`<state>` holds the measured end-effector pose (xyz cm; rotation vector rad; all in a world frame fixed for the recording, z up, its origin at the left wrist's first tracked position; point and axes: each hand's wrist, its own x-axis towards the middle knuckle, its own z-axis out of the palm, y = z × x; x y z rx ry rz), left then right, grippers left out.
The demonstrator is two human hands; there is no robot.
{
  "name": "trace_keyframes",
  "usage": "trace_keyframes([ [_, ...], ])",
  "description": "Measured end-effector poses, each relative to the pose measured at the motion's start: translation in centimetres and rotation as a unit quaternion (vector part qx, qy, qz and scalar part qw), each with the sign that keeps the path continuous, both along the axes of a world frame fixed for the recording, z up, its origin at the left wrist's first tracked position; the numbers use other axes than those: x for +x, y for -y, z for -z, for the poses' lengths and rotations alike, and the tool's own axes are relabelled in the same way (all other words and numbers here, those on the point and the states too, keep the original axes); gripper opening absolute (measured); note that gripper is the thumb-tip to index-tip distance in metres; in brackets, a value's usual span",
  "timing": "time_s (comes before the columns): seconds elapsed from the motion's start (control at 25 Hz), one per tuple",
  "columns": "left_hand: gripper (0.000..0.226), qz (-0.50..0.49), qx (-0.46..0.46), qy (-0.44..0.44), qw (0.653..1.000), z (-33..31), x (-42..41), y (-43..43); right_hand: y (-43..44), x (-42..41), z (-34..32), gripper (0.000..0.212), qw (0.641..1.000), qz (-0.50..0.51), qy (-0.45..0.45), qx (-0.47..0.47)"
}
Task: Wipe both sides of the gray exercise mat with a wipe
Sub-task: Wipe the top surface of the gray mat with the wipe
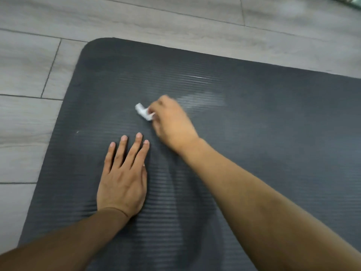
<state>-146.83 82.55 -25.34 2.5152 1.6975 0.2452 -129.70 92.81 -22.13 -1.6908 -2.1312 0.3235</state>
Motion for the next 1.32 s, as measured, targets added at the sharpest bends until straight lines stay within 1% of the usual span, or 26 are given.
trace_keyframes([
  [0.04, 0.057, 0.001, 0.003, 0.001, 1.0, 0.0, 0.0, 0.1, 0.5, 0.1, -0.1, 0.016, 0.997, -0.066, 0.028, -0.006],
  [0.08, 0.057, 0.003, 0.006, 0.005, 1.0, -0.1, 0.1, 0.0, 0.2, 1.9, -0.2, 0.015, 0.996, -0.076, 0.054, 0.016],
  [0.12, 0.057, 0.005, 0.01, 0.01, 1.0, -0.2, 0.2, -0.1, -0.4, 5.2, -0.5, 0.015, 0.997, -0.017, 0.072, 0.035],
  [0.16, 0.056, 0.005, 0.013, 0.014, 1.0, -0.1, 0.0, -0.2, -0.4, 8.9, -0.3, 0.016, 0.992, 0.083, 0.082, 0.037],
  [0.24, 0.056, 0.003, 0.013, 0.029, 1.0, 0.0, 0.2, -0.1, 0.9, 17.0, -0.7, 0.021, 0.947, 0.309, 0.084, 0.003],
  [0.28, 0.056, 0.0, 0.014, 0.032, 0.999, 0.0, 0.2, -0.1, 1.8, 19.7, -0.8, 0.023, 0.92, 0.385, 0.065, -0.016],
  [0.32, 0.056, -0.003, 0.02, 0.029, 0.999, 0.2, 0.3, -0.2, 2.5, 20.9, -1.1, 0.023, 0.904, 0.425, 0.042, -0.023],
  [0.36, 0.056, -0.003, 0.022, 0.024, 0.999, 0.3, 0.3, -0.3, 3.0, 20.1, -1.2, 0.021, 0.903, 0.429, 0.029, -0.014],
  [0.4, 0.056, -0.003, 0.022, 0.026, 0.999, 0.1, 0.4, -0.3, 3.3, 18.3, -1.1, 0.018, 0.916, 0.4, 0.021, 0.017],
  [0.48, 0.056, 0.0, 0.021, 0.031, 0.999, 0.2, 0.5, -0.6, 4.4, 12.7, -0.9, 0.013, 0.959, 0.271, 0.001, 0.083],
  [0.52, 0.056, 0.001, 0.023, 0.027, 0.999, 0.3, 0.3, -0.5, 5.5, 9.6, -0.6, 0.011, 0.979, 0.186, -0.001, 0.081],
  [0.56, 0.056, 0.0, 0.023, 0.029, 0.999, 0.3, 0.3, -0.4, 6.8, 7.4, -0.3, 0.011, 0.994, 0.098, 0.007, 0.044],
  [0.6, 0.056, 0.002, 0.025, 0.035, 0.999, 0.3, 0.4, -0.2, 7.8, 6.9, -0.2, 0.013, 0.999, 0.029, 0.024, 0.022],
  [0.64, 0.056, 0.003, 0.029, 0.033, 0.999, 0.4, 0.4, -0.1, 8.1, 8.3, -0.4, 0.016, 0.999, -0.004, 0.04, 0.016],
  [0.68, 0.056, 0.005, 0.033, 0.027, 0.999, 0.3, 0.3, -0.2, 8.0, 11.2, -0.2, 0.016, 0.998, 0.024, 0.055, 0.024],
  [0.72, 0.056, 0.005, 0.032, 0.024, 0.999, 0.1, 0.3, -0.3, 8.2, 14.8, -0.2, 0.014, 0.991, 0.107, 0.071, 0.029],
  [0.76, 0.056, 0.005, 0.029, 0.024, 0.999, 0.0, 0.4, -0.5, 8.5, 18.6, -0.3, 0.013, 0.97, 0.225, 0.083, 0.029],
  [0.84, 0.056, 0.003, 0.04, 0.018, 0.999, 0.1, 0.5, -0.4, 10.1, 24.7, -0.8, 0.018, 0.896, 0.439, 0.068, -0.006],
  [0.88, 0.056, 0.005, 0.048, 0.011, 0.999, 0.2, 0.5, -0.2, 10.8, 25.9, -0.8, 0.021, 0.868, 0.494, 0.044, -0.018],
  [0.92, 0.055, 0.01, 0.051, 0.006, 0.999, 0.0, 0.5, -0.1, 10.9, 25.7, -0.7, 0.022, 0.859, 0.511, 0.031, -0.016],
  [1.0, 0.05, 0.023, 0.056, -0.012, 0.998, -0.4, 0.8, -0.2, 10.8, 23.6, -0.6, 0.023, 0.864, 0.503, 0.02, -0.012],
  [1.08, 0.042, 0.011, 0.028, -0.018, 0.999, -1.5, 2.4, -0.3, 11.1, 20.6, -0.7, 0.02, 0.898, 0.439, 0.0, 0.002],
  [1.12, 0.039, 0.005, 0.015, 0.003, 1.0, -2.2, 4.1, -0.2, 11.4, 18.7, -0.7, 0.018, 0.926, 0.377, -0.01, 0.006],
  [1.2, 0.045, 0.055, -0.007, 0.048, 0.997, -2.7, 9.3, 0.5, 12.0, 15.3, -0.4, 0.015, 0.969, 0.248, -0.006, 0.012],
  [1.24, 0.051, 0.076, -0.021, 0.06, 0.995, -2.5, 12.2, 1.4, 12.1, 14.3, -0.3, 0.015, 0.982, 0.187, -0.006, 0.012],
  [1.32, 0.064, 0.064, -0.051, 0.063, 0.995, -2.0, 17.0, 3.0, 11.2, 15.9, -0.5, 0.018, 0.996, 0.081, 0.027, 0.007],
])
